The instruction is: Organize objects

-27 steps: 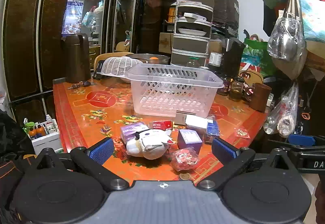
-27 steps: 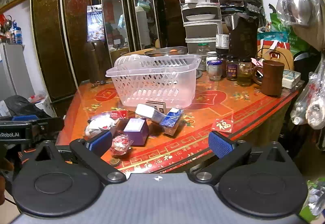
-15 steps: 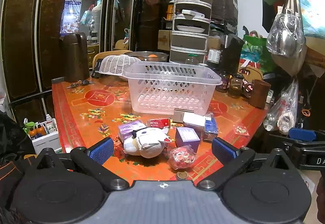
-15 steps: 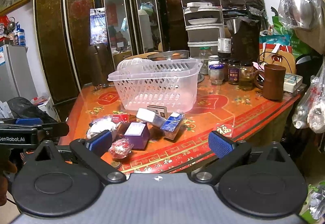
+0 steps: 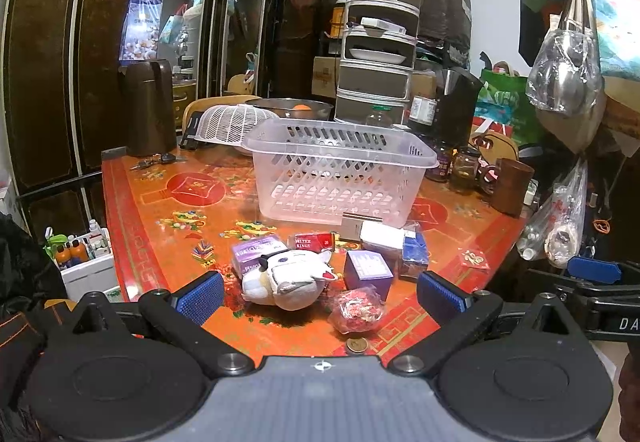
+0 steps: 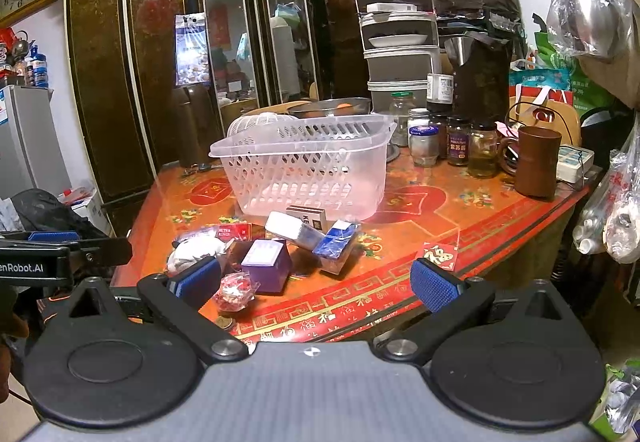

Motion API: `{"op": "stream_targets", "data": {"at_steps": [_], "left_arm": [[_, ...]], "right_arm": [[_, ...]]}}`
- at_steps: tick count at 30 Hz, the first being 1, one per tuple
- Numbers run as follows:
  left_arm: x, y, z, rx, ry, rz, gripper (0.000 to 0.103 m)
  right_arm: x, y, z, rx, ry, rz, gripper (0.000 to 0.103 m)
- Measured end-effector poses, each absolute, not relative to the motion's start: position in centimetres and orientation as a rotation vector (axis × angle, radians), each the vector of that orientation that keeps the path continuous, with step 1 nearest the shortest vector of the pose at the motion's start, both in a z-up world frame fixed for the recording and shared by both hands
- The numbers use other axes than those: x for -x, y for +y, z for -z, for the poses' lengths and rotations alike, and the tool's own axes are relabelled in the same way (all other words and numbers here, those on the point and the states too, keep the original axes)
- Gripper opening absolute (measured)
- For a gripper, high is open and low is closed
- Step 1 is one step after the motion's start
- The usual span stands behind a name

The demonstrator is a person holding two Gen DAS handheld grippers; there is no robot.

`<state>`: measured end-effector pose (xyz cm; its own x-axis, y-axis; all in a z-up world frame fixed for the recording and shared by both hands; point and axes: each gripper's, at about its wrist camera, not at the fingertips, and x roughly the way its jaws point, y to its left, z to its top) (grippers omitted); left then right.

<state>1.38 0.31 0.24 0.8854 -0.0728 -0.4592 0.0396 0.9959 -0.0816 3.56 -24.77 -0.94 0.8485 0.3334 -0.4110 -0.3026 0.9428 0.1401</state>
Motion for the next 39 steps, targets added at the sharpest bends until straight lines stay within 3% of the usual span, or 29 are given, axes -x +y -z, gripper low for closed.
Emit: {"op": "stream_targets", "data": {"at_steps": [39], "left_arm": [[-1.51,0.39,0.11,0.081,0.496,0.055,0.103]], "right_arm": [[-3.85,-24.94,1.22,-0.079,0.452,-0.33,0.103]]}}
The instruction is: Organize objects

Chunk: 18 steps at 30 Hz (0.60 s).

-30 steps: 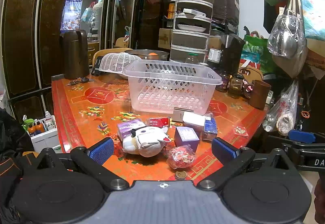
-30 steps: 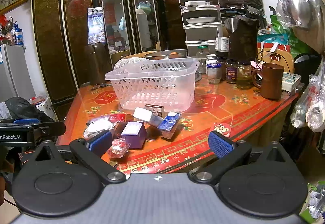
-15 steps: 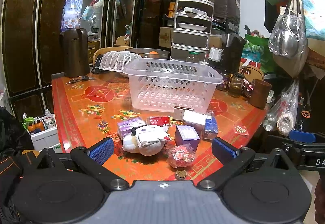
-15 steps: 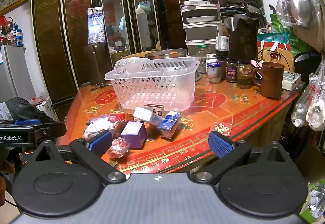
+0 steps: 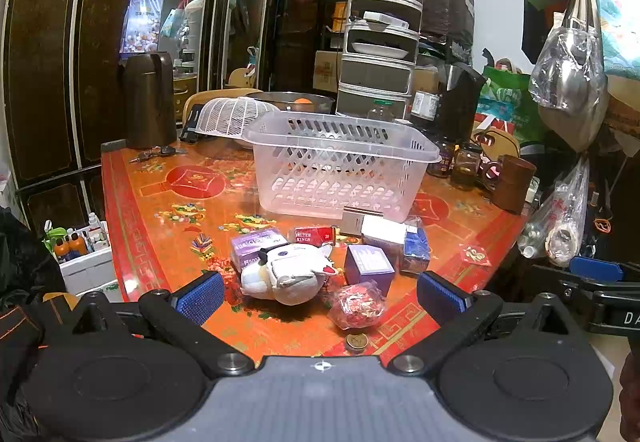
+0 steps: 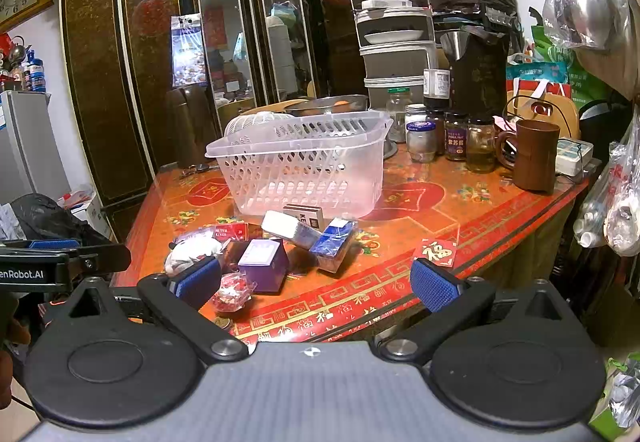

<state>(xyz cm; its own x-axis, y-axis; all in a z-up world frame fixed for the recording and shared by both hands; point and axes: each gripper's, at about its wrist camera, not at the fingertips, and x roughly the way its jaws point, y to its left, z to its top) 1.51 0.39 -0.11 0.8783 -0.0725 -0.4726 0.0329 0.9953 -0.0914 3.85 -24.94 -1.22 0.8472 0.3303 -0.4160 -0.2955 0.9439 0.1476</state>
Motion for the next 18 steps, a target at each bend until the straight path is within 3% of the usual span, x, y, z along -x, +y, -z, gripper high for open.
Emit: {"op": "stream_targets", "data": {"at_steps": [18], "left_arm": [[-1.55,0.34,0.31,0.084,0.501,0.056,0.103]], "right_arm": [[-4.0,-24.97,1.41,-0.088,0.457,-0.328,0.103]]}}
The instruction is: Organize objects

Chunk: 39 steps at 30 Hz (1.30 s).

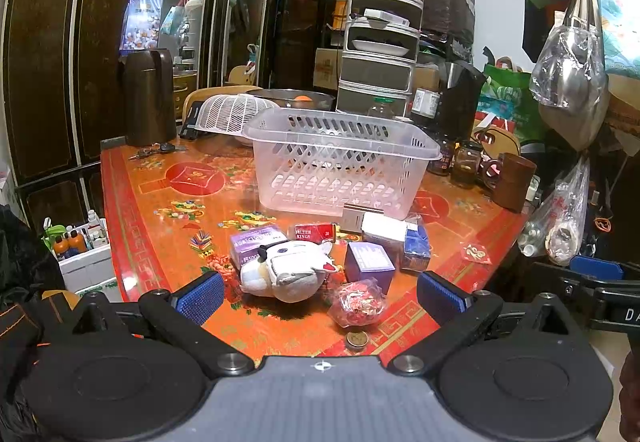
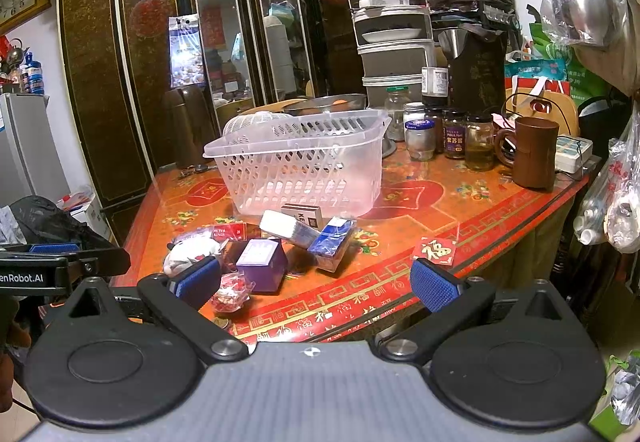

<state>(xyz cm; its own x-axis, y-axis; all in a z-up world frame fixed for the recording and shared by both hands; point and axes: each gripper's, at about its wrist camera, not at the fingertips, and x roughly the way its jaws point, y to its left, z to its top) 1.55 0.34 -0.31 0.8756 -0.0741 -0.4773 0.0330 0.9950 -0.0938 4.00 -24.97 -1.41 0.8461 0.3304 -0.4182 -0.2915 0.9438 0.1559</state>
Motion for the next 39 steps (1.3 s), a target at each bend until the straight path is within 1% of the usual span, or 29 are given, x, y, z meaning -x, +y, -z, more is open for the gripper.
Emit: {"op": "stream_targets", "data": {"at_steps": [20,21,22,25,30,36,39], "left_arm": [[-2.6,1.5,1.4,0.094,0.51,0.015,0.103],[-2.9,1.8,1.8,0.097,0.519,0.0,0.101],[-3.3,2.2,2.2,0.106,0.53,-0.013,0.098],[-4.5,3.1,3.5,0.133,0.559,-0.022,0.096],[-6.4,3.1,5.3,0.132,0.558,0.036,0.095],[-9.1,2.3,6.9,0.123,0.56,0.07,0.095],[-10.3,2.0,7.2,0.099,0.572,0.067,0.095]], "right_arm": [[-4.5,-25.1,2.2,-0.097,0.446,-0.312,0.103],[-4.6,-25.2,2.4,-0.102,0.448,-0.319,0.103],[-4.7,-25.2,2.5,-0.109,0.451,-0.327,0.103],[-5.2,-25.2,3.4,-0.124,0.467,-0.364,0.103],[-5.9,-24.9,5.2,-0.142,0.453,-0.375,0.103],[-5.8,-22.9,7.9,-0.081,0.344,-0.353,0.103],[-5.9,-22.2,9.0,-0.07,0.36,-0.376,0.103]]}}
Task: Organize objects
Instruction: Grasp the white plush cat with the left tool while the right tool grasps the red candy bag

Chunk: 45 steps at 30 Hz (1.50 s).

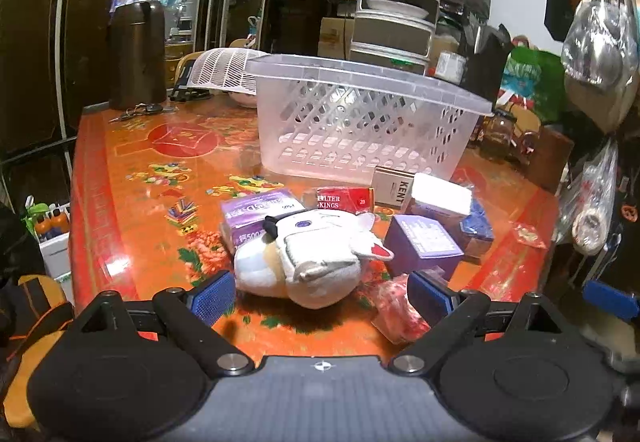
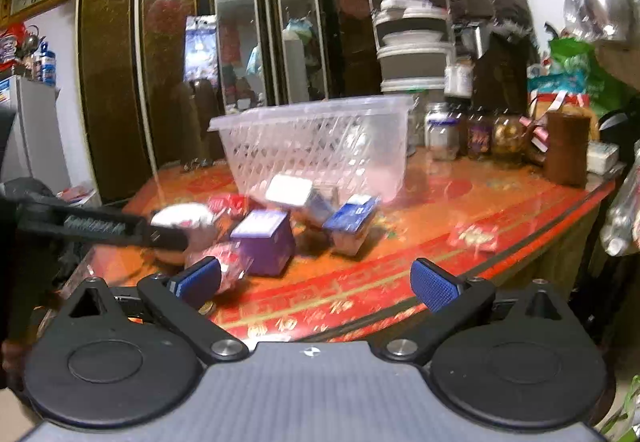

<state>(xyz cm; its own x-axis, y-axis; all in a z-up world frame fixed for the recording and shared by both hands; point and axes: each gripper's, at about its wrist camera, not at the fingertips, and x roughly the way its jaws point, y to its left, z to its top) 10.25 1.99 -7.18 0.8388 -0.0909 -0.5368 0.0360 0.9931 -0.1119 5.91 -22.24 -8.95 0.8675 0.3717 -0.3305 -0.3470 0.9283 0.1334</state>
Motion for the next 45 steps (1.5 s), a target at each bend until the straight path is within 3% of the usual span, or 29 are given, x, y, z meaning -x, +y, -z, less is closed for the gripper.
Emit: {"op": "stream_targets", "data": {"at_steps": [8,11,20,25,30,32,35,45], "left_arm": [[-12.9,2.2,7.6,0.069,0.595,0.053,0.095],[-13.5,2.1,7.8,0.039,0.595,0.035,0.086],[-13.5,3.5,8.0,0.042,0.558,0.078,0.083],[-14.1,5.7,8.1,0.111,0.552,0.094,0.083],[-14.6,5.6,8.2,0.108,0.556,0.104,0.084],[-14.7,5.3,8.2,0.091,0.559,0.108,0.084],[-14.7,5.0,8.1,0.076,0.556,0.111,0.084],[-11.6,4.7,7.5,0.095,0.47,0.108,0.083]], "right_arm": [[-6.7,-22.4,10.3,-0.14,0.388,-0.425,0.103],[-7.4,-21.7,10.5,-0.139,0.414,-0.445,0.103],[-7.5,-18.0,11.2,-0.081,0.387,-0.509,0.102],[-7.6,-15.8,11.3,-0.032,0.347,-0.489,0.091],[-8.5,-14.6,11.9,-0.013,0.364,-0.458,0.065],[-8.6,-14.1,12.0,-0.001,0.356,-0.444,0.063],[-8.3,-14.0,12.0,0.012,0.347,-0.441,0.052],[-7.0,-16.6,10.6,-0.025,0.332,-0.467,0.05]]}}
